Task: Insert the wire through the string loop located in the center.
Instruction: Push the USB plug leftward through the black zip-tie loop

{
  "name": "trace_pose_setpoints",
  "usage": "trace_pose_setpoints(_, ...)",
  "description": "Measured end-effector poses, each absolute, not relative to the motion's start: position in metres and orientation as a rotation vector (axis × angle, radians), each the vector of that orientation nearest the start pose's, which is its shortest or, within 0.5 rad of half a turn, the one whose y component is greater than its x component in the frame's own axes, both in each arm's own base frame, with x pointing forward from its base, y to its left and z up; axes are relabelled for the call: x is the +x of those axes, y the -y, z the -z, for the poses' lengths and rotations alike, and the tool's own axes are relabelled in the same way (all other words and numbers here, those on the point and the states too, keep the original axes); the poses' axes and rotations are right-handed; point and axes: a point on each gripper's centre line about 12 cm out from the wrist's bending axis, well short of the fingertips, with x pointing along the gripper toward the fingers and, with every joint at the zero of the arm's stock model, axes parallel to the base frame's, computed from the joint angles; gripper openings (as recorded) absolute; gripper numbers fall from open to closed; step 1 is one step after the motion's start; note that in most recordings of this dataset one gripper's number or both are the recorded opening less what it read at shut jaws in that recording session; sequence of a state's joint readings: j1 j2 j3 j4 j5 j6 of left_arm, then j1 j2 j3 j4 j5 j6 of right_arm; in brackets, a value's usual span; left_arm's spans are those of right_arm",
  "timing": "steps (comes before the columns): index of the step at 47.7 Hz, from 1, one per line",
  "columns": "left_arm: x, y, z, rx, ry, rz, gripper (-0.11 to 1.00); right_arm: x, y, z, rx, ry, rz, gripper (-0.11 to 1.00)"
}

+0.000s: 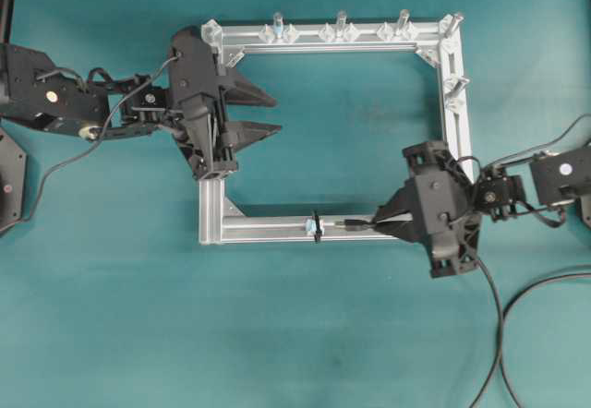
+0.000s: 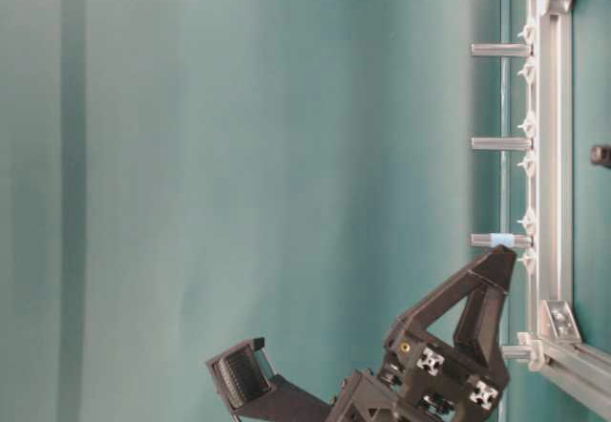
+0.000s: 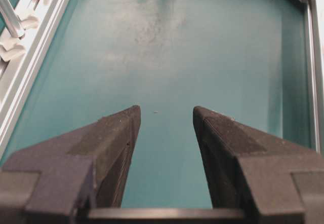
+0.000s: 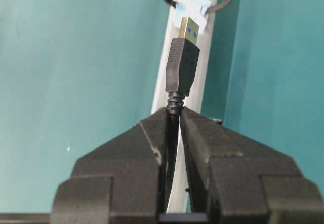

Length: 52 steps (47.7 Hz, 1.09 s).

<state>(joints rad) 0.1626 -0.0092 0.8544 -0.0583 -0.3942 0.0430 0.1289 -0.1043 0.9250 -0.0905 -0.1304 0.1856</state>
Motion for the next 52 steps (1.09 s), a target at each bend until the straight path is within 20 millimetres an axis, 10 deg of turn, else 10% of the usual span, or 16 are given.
trace_pose_setpoints(52,0.357,-0.061,-0.152,-0.042,-0.450,-0.184,0.50,0.375,-0.038,-0.132,0.065,-0.681,-0.071,0.10)
